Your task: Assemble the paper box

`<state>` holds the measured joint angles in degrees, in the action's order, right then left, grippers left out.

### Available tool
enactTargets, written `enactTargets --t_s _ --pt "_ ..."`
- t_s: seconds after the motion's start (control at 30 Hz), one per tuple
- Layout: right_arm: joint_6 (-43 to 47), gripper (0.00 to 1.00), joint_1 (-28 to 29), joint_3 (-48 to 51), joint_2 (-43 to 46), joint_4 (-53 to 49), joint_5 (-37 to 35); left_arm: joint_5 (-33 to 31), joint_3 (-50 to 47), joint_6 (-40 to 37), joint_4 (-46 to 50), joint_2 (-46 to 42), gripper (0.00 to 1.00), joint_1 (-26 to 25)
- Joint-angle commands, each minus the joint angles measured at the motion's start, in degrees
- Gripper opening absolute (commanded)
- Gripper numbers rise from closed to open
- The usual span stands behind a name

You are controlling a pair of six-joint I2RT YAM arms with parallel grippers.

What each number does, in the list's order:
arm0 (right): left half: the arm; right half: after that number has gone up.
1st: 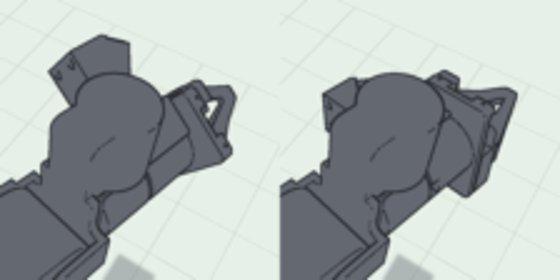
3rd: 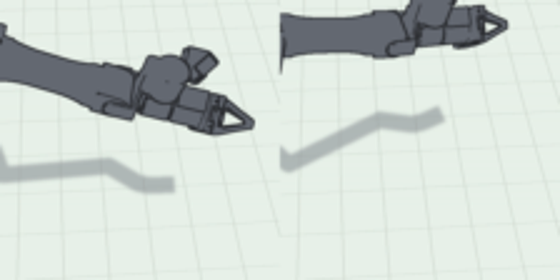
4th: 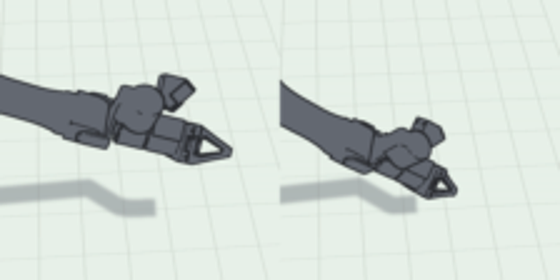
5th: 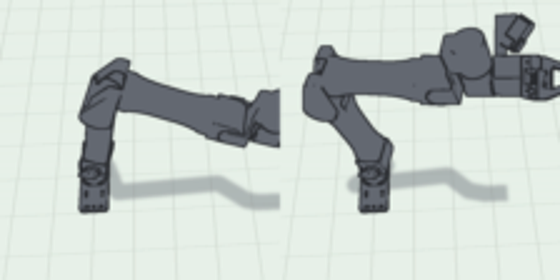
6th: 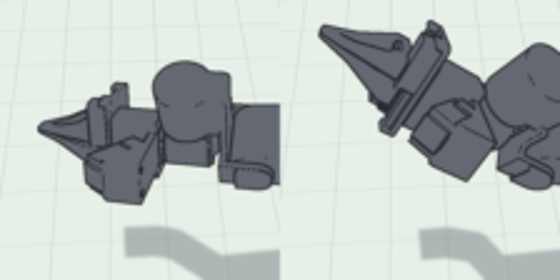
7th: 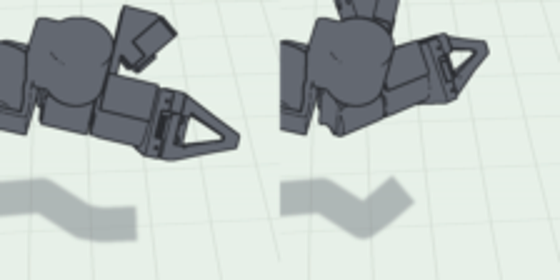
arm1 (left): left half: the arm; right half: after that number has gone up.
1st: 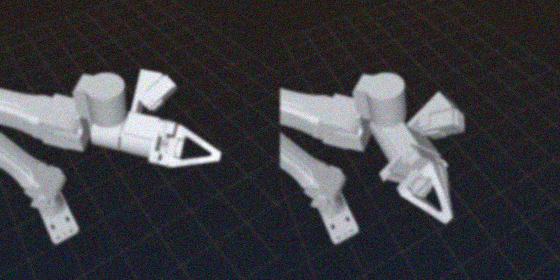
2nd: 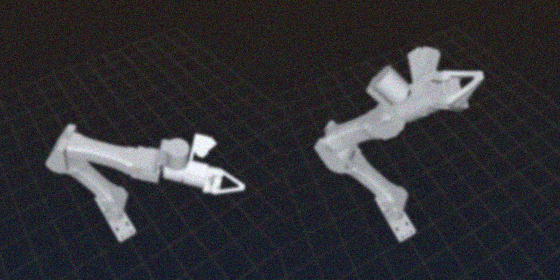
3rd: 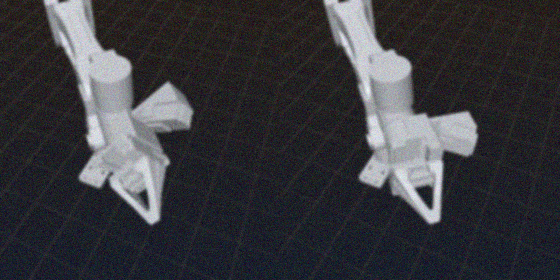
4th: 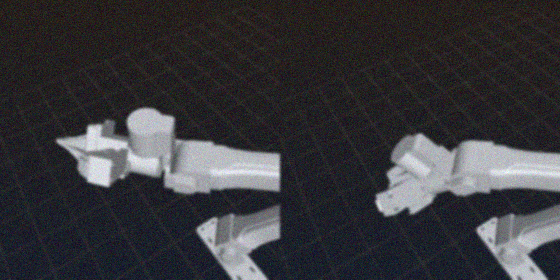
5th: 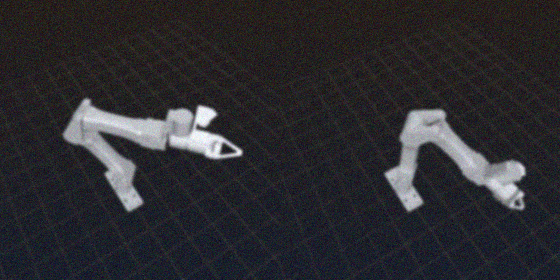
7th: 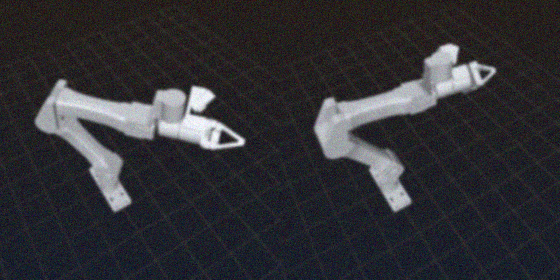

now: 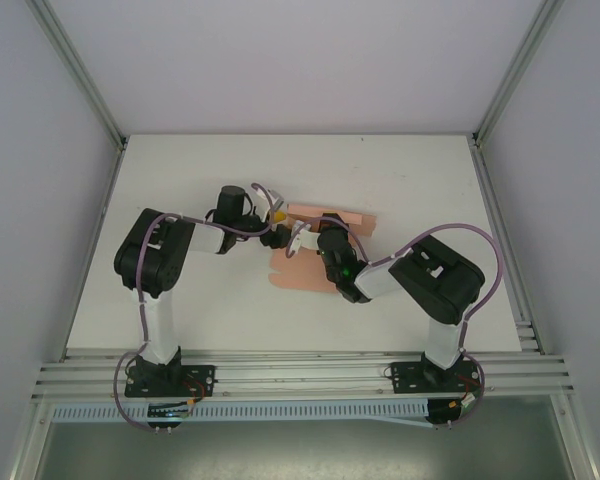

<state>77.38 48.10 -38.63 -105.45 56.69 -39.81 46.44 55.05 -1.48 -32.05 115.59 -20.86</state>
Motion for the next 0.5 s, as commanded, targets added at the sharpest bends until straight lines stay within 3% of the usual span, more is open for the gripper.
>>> enactTargets --t_s 0.0,0.07,0.13,0.27,0.4,0.47 --pt "-2.4 0.00 1.2 0.7 -0.7 -8.3 3.6 -1.1 2.3 1.1 -1.2 1.5 0.74 -1.0" --pt "-2.6 0.00 1.3 0.7 -0.5 -8.5 3.7 -3.6 2.8 2.3 -0.9 1.8 0.57 -1.1" --pt "-2.8 0.00 1.3 0.7 -0.3 -8.8 3.7 -7.5 2.6 3.5 -1.2 1.8 0.48 -1.4" --pt "-3.4 0.00 1.8 0.4 -0.2 -10.2 3.8 -13.9 2.6 4.6 -1.3 1.2 0.45 -2.7" --pt "-4.0 0.00 2.0 0.2 0.0 -10.8 3.4 -19.8 2.6 6.4 -1.6 1.0 0.31 -3.8" --pt "-4.6 0.00 2.1 0.1 0.5 -11.5 3.5 -23.2 4.3 8.2 2.7 1.1 0.26 -4.1"
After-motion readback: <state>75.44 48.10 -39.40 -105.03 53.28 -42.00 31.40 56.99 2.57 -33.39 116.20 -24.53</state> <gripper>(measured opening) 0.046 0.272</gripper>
